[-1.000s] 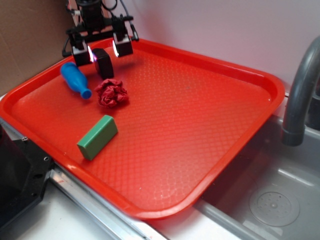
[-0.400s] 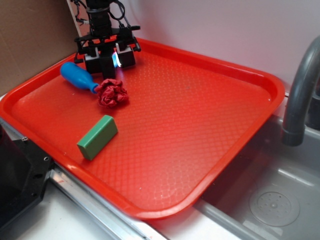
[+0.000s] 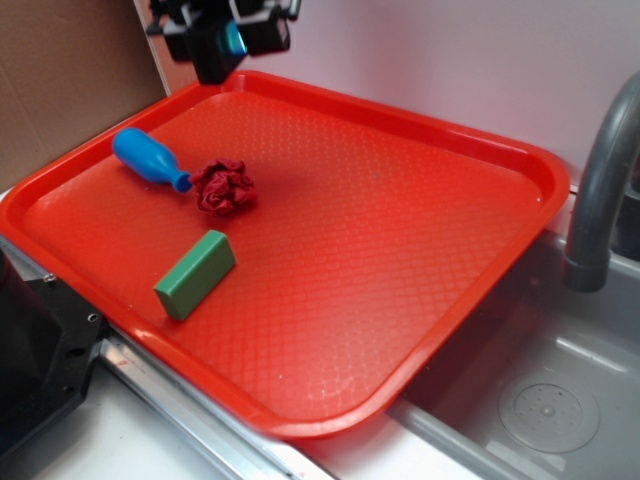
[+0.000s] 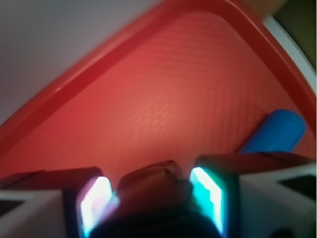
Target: Grab the black box.
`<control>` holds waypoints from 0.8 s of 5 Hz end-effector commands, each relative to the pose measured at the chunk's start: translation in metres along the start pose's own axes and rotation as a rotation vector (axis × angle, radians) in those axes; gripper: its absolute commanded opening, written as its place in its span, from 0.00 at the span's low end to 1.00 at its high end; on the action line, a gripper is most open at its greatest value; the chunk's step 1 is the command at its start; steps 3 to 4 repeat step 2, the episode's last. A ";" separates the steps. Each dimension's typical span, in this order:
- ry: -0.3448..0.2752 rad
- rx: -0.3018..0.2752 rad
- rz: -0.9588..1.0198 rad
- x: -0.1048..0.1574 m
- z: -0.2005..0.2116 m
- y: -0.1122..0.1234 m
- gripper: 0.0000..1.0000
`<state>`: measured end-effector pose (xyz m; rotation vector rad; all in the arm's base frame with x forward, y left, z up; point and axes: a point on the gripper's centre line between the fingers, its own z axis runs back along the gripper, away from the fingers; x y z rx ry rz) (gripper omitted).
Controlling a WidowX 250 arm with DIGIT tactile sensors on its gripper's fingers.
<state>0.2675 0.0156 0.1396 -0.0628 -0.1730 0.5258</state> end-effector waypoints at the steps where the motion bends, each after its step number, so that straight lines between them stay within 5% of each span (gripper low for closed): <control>1: -0.065 -0.111 -0.311 -0.021 0.076 -0.004 0.00; 2: 0.000 -0.092 -0.314 -0.012 0.071 -0.002 0.00; 4: 0.000 -0.092 -0.314 -0.012 0.071 -0.002 0.00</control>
